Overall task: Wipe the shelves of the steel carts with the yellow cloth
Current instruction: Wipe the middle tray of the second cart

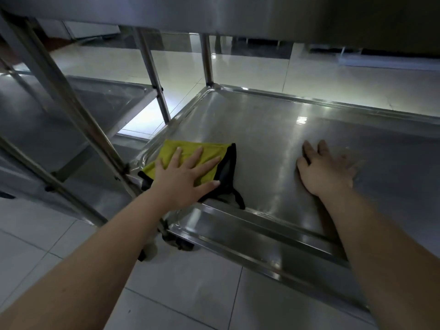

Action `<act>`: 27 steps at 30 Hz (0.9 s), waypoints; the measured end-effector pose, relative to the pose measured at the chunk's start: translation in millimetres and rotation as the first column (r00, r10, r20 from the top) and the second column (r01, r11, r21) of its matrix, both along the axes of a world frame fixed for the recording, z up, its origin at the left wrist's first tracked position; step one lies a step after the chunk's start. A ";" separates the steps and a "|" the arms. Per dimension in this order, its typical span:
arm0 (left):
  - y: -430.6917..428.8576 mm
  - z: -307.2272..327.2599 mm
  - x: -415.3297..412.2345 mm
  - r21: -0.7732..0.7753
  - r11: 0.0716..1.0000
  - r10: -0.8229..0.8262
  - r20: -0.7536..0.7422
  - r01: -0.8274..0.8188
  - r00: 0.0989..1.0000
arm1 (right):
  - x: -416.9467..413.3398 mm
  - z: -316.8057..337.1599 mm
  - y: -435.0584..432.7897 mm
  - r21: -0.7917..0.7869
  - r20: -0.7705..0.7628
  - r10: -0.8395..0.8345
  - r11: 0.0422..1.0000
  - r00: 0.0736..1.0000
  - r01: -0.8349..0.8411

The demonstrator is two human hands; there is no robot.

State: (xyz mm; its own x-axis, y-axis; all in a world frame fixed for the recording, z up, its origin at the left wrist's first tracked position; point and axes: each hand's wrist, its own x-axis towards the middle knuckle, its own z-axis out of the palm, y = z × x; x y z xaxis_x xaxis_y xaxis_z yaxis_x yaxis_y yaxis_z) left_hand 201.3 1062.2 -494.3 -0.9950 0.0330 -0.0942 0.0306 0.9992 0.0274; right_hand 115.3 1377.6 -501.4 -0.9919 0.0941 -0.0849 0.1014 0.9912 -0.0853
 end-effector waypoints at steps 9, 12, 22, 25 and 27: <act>-0.4 5.5 -30.2 0.080 0.995 0.065 0.029 -0.068 0.997 | 67.2 -6.0 -17.5 -0.016 0.135 0.193 0.981 0.972 -0.193; -0.5 8.1 -37.6 0.082 0.991 0.106 0.021 -0.108 0.994 | 86.5 -5.3 -16.4 -0.005 0.097 0.330 0.944 0.939 -0.331; -39.1 13.5 -26.5 0.017 0.972 0.234 0.055 -0.235 0.971 | 96.7 -2.8 -9.4 -0.007 0.014 0.401 0.916 0.916 -0.401; 2.1 11.1 -19.5 0.002 0.971 0.236 0.085 -0.237 0.968 | 92.5 -5.1 -7.2 -0.105 -0.013 0.379 0.920 0.925 -0.378; 44.6 6.8 -12.2 0.024 0.992 0.120 0.060 -0.122 0.991 | 91.9 -3.2 -1.6 -0.414 -0.086 0.308 0.854 0.947 -0.316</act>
State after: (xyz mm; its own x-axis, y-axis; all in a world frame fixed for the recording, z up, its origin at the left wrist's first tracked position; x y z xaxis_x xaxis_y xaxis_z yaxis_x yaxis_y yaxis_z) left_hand 189.2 1106.7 -487.5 -0.9846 -0.0838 -0.1532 -0.0928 0.9943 0.0527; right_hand 207.2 1376.0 -504.6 -0.9649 -0.2610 -0.0304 -0.2121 0.8419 -0.4963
